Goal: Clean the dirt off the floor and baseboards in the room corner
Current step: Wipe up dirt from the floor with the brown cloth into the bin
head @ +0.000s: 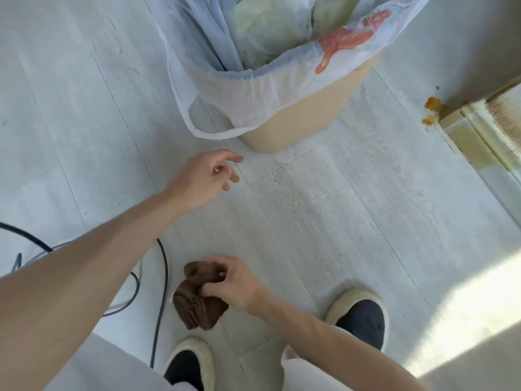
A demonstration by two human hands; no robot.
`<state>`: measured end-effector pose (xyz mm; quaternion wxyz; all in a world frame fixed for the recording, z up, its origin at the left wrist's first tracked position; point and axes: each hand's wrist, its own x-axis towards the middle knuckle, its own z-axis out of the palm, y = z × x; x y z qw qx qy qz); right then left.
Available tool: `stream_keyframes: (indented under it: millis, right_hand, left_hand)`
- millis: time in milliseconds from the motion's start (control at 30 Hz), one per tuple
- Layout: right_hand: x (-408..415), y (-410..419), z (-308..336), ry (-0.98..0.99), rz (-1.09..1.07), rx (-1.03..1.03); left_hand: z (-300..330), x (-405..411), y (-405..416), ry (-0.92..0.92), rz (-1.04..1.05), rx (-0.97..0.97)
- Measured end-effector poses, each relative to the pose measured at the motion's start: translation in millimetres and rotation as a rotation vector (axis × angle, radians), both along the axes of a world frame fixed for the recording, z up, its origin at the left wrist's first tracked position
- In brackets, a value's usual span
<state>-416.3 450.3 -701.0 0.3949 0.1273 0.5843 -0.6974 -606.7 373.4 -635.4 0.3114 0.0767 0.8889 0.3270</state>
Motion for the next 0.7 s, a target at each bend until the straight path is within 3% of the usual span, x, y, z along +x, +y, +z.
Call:
stream_keyframes:
  millis: [67, 167, 300, 400, 467, 567, 633, 700]
  right_hand:
    - [-1.4, 20.5, 13.6, -0.205, -0.194, -0.253]
    - [2.6, 66.6, 38.1, -0.246, -0.388, -0.375]
    - [-3.6, 145.0, 92.2, -0.079, -0.604, -0.413]
    - [-30.5, 195.3, 162.8, 0.135, -0.695, -0.384]
    - [-58.4, 213.6, 212.8, 0.252, -0.684, -0.331]
    - [-108.5, 227.2, 273.9, 0.328, -0.696, -0.27]
    - [-141.6, 229.1, 304.2, 0.275, -0.693, -0.267]
    - [-170.2, 224.4, 327.2, 0.221, -0.704, -0.247]
  left_hand:
    - [11.3, -7.3, -3.7, -0.042, -0.141, -0.1]
    - [28.1, -13.2, -6.1, -0.065, -0.302, -0.215]
    - [70.8, -12.0, 10.3, -0.121, -0.787, -0.463]
    - [140.1, -5.5, 30.5, -0.14, -0.996, -0.347]
    - [195.7, -6.0, 44.0, -0.06, -0.823, -0.041]
    - [246.6, -38.4, 59.5, 0.358, -0.322, 0.451]
    - [258.3, -61.5, 67.6, 0.624, -0.115, 0.543]
    - [257.3, -75.3, 72.5, 0.74, 0.005, 0.582]
